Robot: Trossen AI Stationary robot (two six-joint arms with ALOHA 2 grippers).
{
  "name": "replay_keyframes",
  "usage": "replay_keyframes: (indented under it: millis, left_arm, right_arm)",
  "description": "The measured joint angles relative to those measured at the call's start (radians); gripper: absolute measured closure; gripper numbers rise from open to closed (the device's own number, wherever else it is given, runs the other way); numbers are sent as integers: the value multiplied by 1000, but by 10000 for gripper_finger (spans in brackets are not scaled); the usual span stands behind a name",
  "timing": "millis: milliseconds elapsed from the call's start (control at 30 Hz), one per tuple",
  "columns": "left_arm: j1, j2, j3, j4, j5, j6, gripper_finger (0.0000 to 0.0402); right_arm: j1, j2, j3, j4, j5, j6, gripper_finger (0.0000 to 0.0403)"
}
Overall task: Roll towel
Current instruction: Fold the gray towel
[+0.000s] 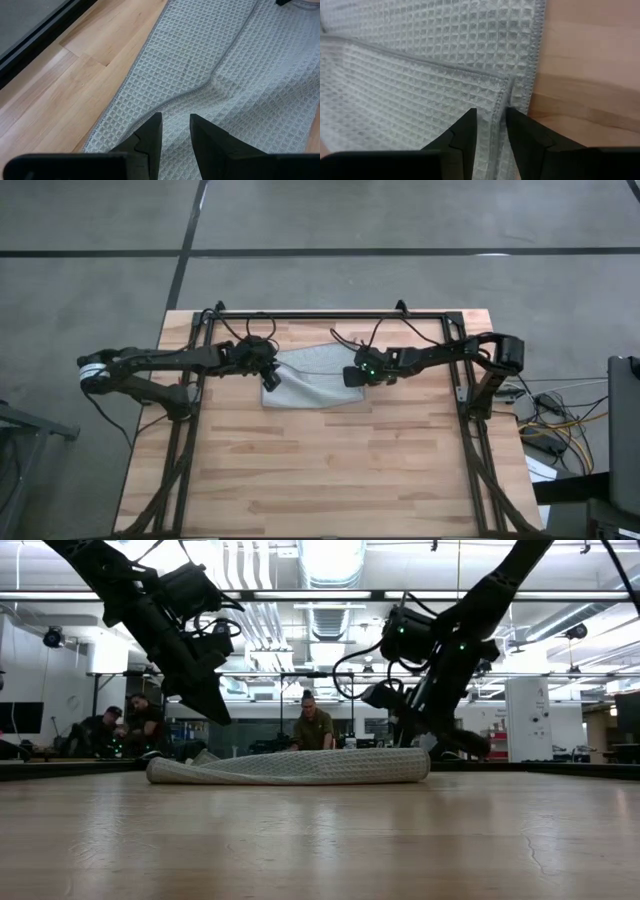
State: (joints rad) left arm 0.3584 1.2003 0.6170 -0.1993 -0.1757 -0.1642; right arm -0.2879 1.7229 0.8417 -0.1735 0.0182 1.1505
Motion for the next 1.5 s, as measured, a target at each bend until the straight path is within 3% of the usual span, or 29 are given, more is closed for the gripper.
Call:
replay_keyframes:
  millis: [467, 1067, 1500]
  left_arm:
    - [0, 0, 0, -2, -1, 0, 298]
    - [0, 0, 0, -2, -1, 0, 298]
    - [0, 0, 0, -3, -1, 0, 298]
  right_arm:
    - [0, 9, 0, 33, 4, -26, 293]
    - [0, 9, 0, 12, 9, -30, 390]
    - [-1, -21, 0, 25, 11, -43, 394]
